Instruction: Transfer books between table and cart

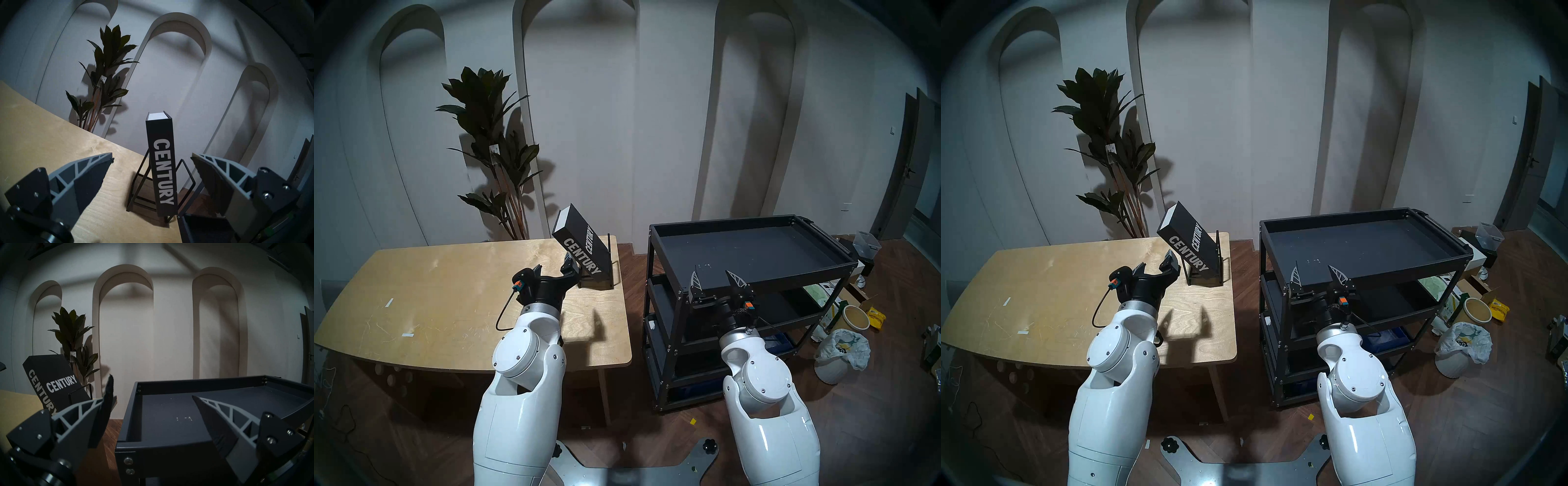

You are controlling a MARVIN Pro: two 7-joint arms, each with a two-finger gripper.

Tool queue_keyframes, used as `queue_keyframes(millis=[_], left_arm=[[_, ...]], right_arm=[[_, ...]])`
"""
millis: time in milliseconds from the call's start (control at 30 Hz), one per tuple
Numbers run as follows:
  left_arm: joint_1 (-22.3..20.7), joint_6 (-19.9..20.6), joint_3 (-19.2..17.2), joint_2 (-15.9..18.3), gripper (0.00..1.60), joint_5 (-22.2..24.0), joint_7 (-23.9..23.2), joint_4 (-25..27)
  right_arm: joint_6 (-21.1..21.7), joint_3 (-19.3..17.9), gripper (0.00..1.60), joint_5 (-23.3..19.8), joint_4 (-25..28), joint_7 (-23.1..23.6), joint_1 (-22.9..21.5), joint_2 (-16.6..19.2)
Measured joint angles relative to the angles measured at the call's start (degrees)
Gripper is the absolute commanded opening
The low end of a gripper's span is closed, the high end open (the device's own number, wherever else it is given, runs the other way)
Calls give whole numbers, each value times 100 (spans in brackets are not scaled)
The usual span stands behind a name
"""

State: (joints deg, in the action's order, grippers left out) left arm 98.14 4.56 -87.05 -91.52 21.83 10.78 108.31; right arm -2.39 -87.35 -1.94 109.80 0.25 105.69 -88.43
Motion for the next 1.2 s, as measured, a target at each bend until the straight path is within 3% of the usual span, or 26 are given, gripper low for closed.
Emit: queue_keyframes(millis=[700, 1200], left_arm=[[-1115, -93, 55, -97, 160, -120, 248, -1176], [-1847, -401, -45, -161, 160, -463, 346, -2075]], right_arm=[[-118, -134, 160, -159, -305, -274, -298, -77], [-237, -39, 160, -216, -395, -387, -370, -93]])
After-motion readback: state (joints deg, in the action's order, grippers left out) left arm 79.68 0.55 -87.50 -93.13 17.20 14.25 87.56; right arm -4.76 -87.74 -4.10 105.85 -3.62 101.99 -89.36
